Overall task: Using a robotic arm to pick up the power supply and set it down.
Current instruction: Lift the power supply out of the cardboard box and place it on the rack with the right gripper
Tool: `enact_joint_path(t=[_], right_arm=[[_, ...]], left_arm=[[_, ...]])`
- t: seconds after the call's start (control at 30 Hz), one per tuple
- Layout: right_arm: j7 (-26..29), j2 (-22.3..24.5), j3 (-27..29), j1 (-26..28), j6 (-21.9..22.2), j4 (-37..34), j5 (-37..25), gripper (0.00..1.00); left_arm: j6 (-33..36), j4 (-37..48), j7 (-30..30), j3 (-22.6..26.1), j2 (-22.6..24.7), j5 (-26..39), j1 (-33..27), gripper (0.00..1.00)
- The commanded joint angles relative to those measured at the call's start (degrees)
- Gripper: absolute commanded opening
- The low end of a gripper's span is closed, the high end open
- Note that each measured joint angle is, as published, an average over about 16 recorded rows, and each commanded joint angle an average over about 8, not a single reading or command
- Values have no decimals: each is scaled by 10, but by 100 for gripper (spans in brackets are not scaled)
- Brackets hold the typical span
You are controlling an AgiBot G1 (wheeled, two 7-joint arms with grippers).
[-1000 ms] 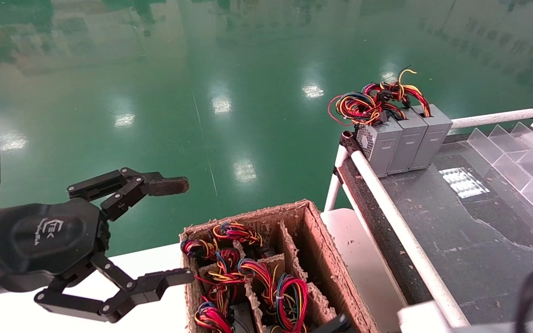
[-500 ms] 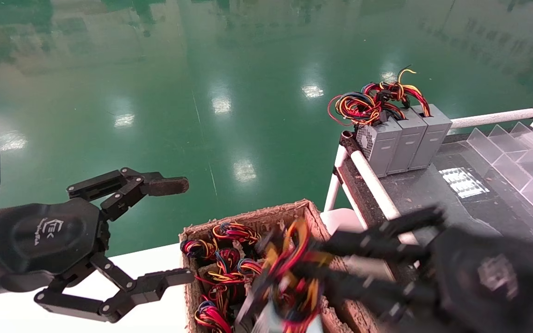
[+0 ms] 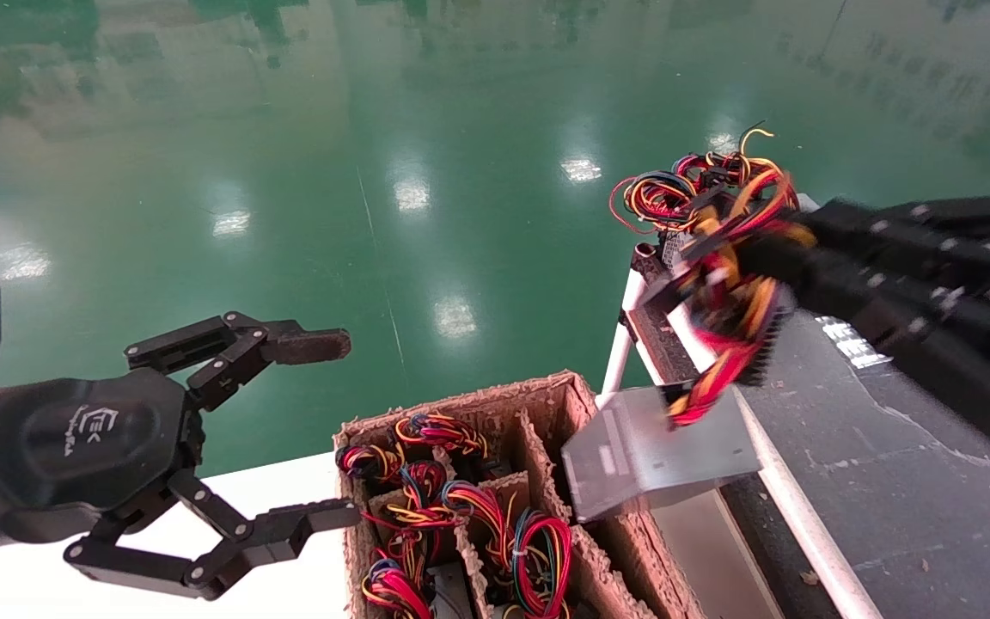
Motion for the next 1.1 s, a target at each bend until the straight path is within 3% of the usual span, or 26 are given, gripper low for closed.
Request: enact_joint_path(t=[0.03,0.67,1.1], right_arm=[[-11,8,4,8,-2,-24,-6,0],[-110,55,-1,83,-8,-237,-95,0],[-130,50,-53,142,-33,-297,-166,0]], left_arm=[[0,0,0,0,0,0,0,100],[0,0,0,0,0,0,0,100],[0,0,0,0,0,0,0,100]])
